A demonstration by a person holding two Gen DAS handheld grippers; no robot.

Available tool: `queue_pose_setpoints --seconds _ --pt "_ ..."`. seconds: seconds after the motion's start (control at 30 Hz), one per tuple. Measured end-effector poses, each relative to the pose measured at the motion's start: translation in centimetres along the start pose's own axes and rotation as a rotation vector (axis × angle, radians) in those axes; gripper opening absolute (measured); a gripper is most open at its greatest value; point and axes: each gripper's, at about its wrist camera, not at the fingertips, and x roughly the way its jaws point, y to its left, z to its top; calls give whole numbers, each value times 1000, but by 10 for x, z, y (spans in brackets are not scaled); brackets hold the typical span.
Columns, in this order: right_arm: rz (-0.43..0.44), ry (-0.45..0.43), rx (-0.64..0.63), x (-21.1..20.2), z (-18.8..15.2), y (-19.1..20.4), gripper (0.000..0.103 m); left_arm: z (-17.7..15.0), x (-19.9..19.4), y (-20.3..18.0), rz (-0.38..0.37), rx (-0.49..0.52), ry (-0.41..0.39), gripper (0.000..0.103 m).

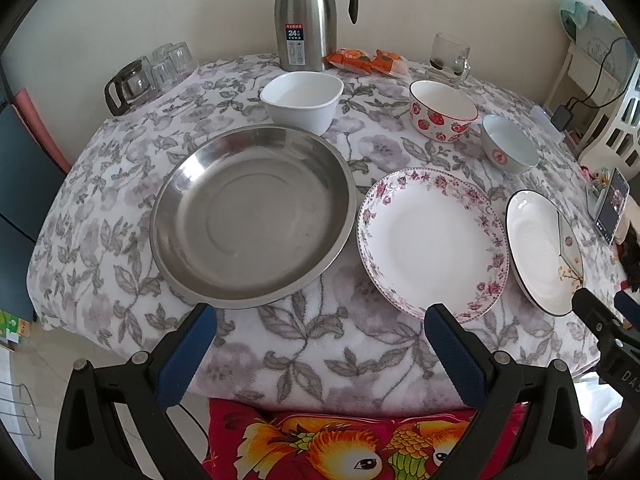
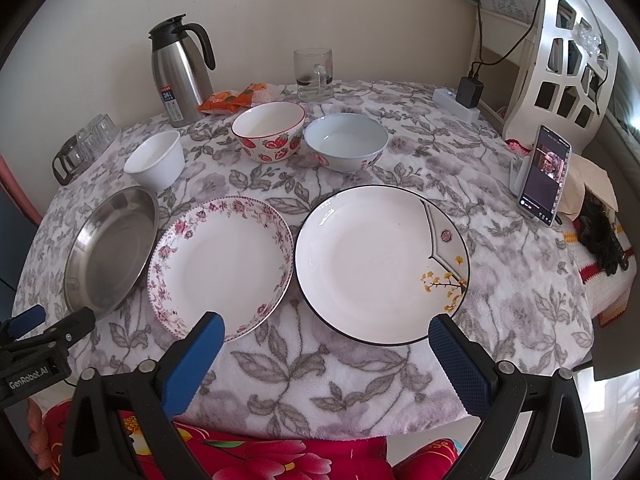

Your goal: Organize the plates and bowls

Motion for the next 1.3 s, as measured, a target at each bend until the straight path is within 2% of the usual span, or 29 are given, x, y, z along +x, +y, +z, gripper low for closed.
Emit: queue_pose_setpoints --seconds 0.33,0.47,0.6,0.7,0.87,1.0,1.17,1.3 --pt "-7 11 -18 2 0 2 103 2 -2 3 -29 -18 3 103" --pt "28 -2 -32 -1 6 6 103 6 -4 21 -111 -87 -4 103" --pt "35 -102 -65 -16 27 13 103 18 -15 52 -79 -157 -82 103" --pt "85 -154 -66 -27 48 21 103 25 -24 83 -55 -232 -160 103" --pt "186 -190 -73 -32 68 47 103 28 -23 133 -55 -362 -215 103" --pt "226 -175 -123 -19 70 78 103 24 -13 158 -36 -421 -241 103" --pt "283 -105 -173 10 67 115 103 18 5 178 -43 -446 -251 103" --pt "322 -55 -187 35 68 139 103 18 24 182 -73 -416 -187 103"
